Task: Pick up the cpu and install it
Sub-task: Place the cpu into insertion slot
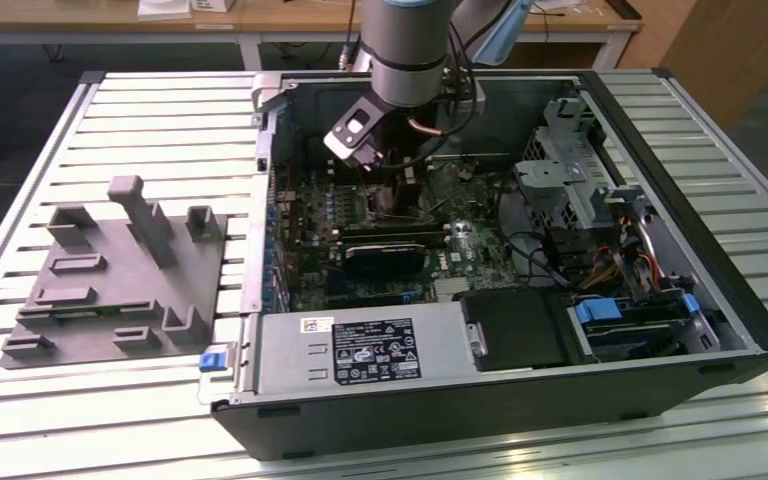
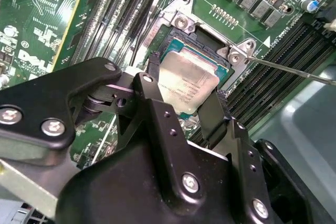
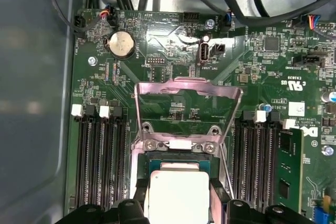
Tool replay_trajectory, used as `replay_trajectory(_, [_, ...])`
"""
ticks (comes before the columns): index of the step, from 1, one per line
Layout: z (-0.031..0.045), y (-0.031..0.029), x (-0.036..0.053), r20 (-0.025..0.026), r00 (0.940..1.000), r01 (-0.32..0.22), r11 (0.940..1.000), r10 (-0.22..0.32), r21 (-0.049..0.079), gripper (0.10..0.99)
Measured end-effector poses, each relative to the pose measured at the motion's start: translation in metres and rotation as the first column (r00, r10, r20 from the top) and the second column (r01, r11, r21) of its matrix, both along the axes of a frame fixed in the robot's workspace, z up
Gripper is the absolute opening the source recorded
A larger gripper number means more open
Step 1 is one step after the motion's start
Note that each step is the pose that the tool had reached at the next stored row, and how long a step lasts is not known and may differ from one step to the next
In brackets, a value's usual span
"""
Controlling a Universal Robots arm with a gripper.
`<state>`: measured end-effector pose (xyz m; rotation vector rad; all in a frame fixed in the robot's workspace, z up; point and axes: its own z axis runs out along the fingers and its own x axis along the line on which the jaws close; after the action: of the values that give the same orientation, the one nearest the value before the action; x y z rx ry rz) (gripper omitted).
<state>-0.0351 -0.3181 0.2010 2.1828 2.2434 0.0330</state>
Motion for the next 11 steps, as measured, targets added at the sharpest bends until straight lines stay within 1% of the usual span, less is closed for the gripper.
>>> replay_trajectory(9, [-0.0072,0.0013,-0.0001,-0.0002,1.0000,0.000,1.0000,0.000,-0.001,0.541])
replay_trajectory(11, [-0.0075,0.0014,-0.0001,-0.0001,1.0000,0.000,1.0000,0.000,0.000,0.541])
